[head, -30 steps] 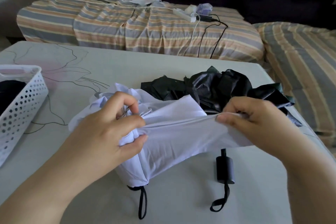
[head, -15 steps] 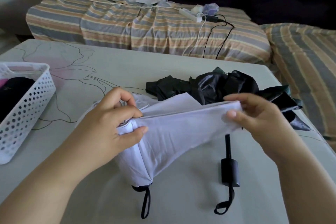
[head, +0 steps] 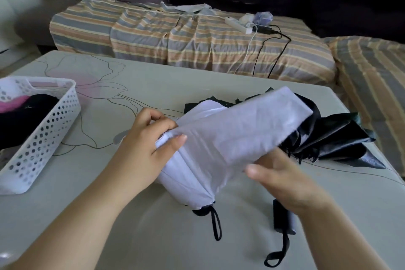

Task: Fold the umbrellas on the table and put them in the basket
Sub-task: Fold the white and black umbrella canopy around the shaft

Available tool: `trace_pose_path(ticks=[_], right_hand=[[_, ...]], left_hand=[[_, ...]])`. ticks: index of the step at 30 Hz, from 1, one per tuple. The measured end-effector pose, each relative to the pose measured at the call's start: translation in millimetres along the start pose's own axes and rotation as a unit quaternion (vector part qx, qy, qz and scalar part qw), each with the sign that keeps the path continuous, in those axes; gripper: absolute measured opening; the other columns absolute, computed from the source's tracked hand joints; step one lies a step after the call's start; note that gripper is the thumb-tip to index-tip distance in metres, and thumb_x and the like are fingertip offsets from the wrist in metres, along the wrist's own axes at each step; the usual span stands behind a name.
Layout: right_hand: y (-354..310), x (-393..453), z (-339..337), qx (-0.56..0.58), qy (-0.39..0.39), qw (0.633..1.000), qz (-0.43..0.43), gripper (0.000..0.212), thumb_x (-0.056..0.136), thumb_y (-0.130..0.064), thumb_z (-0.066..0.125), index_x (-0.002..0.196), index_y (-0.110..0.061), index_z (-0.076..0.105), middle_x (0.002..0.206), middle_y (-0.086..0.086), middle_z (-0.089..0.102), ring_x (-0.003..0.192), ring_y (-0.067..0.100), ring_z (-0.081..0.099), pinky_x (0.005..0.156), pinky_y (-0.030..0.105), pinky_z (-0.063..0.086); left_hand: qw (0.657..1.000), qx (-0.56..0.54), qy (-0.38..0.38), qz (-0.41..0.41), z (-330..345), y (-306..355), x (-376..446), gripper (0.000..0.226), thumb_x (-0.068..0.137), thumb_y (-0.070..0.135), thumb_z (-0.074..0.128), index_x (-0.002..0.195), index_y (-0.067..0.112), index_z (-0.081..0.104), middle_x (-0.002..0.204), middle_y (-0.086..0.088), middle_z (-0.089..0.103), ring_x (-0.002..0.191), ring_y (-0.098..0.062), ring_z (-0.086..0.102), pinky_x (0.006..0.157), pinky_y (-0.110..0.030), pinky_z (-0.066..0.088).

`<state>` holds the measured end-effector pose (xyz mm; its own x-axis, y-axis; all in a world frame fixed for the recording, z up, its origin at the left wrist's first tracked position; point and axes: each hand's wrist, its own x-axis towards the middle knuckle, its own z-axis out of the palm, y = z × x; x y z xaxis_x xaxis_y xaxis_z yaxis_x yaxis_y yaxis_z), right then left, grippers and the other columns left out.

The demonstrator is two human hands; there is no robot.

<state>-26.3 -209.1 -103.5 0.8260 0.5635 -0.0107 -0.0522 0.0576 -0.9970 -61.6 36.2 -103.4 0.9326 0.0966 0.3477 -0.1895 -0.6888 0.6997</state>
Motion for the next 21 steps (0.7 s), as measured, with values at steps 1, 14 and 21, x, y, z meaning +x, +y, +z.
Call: trace_pose_path(ticks=[1,14,21], right_hand=[[2.2,3.4,9.2,-0.045,0.017,0.999,0.008,0.061,0.073,-0.032,0.083,0.122,-0.009,0.056,0.114,0.002,0.070,0.110,0.022,0.065,0.085,0.027,0.053],[34.5,-7.1,62.5,-0.432,-0.177,0.872,-0.146,0.057,0.075,-0.038,0.077,0.129,-0.035,0.058,0.143,-0.028,0.042,0.147,0.003,-0.008,0.121,0.038,0.004],[28.8,-4.7,64.9,-0.304,-0.063,0.945,-0.105,0.020,0.086,-0.025,0.068,0.106,-0.026,0.073,0.109,-0.027,0.067,0.135,-0.010,0.032,0.107,0.014,0.030]], left_hand=[[1.000,-0.005,0.001,-0.006,2.0,-1.3,0.7,0.014,0.084,0.052,0.058,0.076,0.045,0.048,0.100,0.016,0.043,0.089,0.002,0.047,0.071,-0.002,0.033],[0.969,-0.143,-0.099,-0.178,-1.4,-24.3,14.1,0.041,0.102,0.033,0.036,0.075,0.027,0.066,0.086,0.011,0.061,0.076,-0.004,0.053,0.068,-0.014,0.040],[0.964,-0.098,-0.173,-0.179,-17.2,-17.1,5.8,0.010,0.084,0.041,0.068,0.091,0.036,0.064,0.112,0.006,0.049,0.075,0.003,0.053,0.060,-0.011,0.040]])
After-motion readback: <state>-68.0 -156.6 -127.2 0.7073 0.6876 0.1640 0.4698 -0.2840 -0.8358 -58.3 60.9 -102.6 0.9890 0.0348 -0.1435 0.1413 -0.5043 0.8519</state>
